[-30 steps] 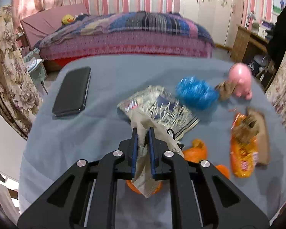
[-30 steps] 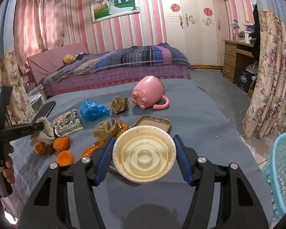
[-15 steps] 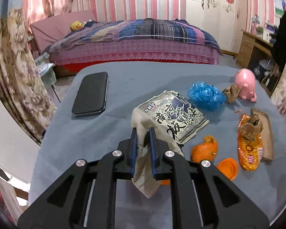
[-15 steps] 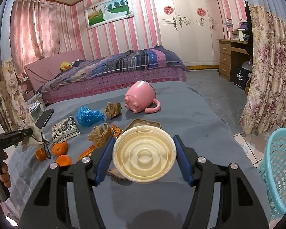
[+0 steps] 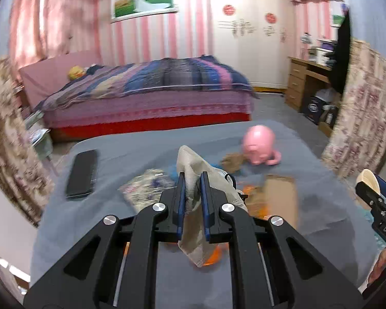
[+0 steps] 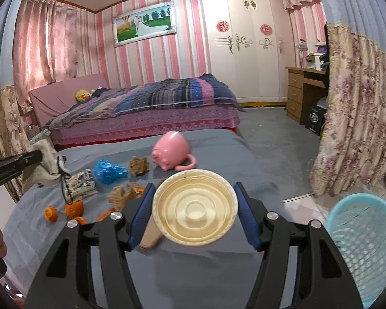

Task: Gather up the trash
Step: 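Carry the lid and cloth to the blue basket and release both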

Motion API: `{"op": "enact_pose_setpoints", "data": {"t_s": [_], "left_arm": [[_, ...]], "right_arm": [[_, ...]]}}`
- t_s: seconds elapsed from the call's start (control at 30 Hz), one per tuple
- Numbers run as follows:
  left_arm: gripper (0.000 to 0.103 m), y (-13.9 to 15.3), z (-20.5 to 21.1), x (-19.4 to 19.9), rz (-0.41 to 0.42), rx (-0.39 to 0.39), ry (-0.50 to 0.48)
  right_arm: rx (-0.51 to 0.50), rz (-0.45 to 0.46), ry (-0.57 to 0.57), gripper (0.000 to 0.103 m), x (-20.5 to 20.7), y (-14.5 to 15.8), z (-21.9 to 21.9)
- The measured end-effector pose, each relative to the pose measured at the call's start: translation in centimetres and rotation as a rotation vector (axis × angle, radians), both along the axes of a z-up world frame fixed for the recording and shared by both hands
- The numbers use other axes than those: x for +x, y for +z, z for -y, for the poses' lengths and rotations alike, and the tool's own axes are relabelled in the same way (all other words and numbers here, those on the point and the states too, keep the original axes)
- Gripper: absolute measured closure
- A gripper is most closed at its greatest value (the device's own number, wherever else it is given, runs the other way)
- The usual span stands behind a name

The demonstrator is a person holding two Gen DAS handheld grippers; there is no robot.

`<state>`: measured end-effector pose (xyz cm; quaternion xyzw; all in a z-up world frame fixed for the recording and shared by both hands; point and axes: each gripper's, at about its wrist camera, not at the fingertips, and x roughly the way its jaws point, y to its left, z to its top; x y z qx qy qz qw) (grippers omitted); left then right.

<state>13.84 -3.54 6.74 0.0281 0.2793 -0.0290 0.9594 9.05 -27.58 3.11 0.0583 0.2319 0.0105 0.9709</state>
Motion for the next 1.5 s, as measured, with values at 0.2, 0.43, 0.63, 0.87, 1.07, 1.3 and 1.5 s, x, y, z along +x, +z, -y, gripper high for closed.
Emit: {"op": "enact_pose_setpoints", "data": {"t_s": [0.2,0.43,0.63,0.87,1.07,1.3,1.5], "left_arm": [[0.093,-0.3,6.7,0.2,-0.015,-0.034,-0.110],[0.093,-1.5,15.7,-0.6,-0.034,-0.051,-0.249],[0.093,-2.1,22.3,-1.5,-0.021,-0.038,-0.342],[0.093,-3.2,29.3,-3.2,-0.036,-0.042,-0.506],[0.093,-4.8,34.7,-4.4,-0.056,-0.017,-0.622],[0.051,-5.8,38.1,-4.9,-0.053,0.047,-0.665],[0.021,-5.2,36.9,-4.1,-0.026,0.060,-0.620]], "right_arm": [[-0.053,-0.002,-0.095,0.042,-3.2,1.1,6.0],[-0.083,-0.019,-0.243,0.042,-7.2,1.3,14.1],[-0.100,-0.044,-0.366,0.042,-9.9,0.3,19.6],[-0.064,-0.064,-0.481,0.042,-12.6,-1.5,24.4],[-0.051,-0.076,-0.533,0.042,-14.1,-2.6,26.7],[-0.038,-0.086,-0.555,0.042,-14.7,-3.2,27.9],[-0.042,-0.089,-0.552,0.042,-14.6,-3.3,28.1]]}}
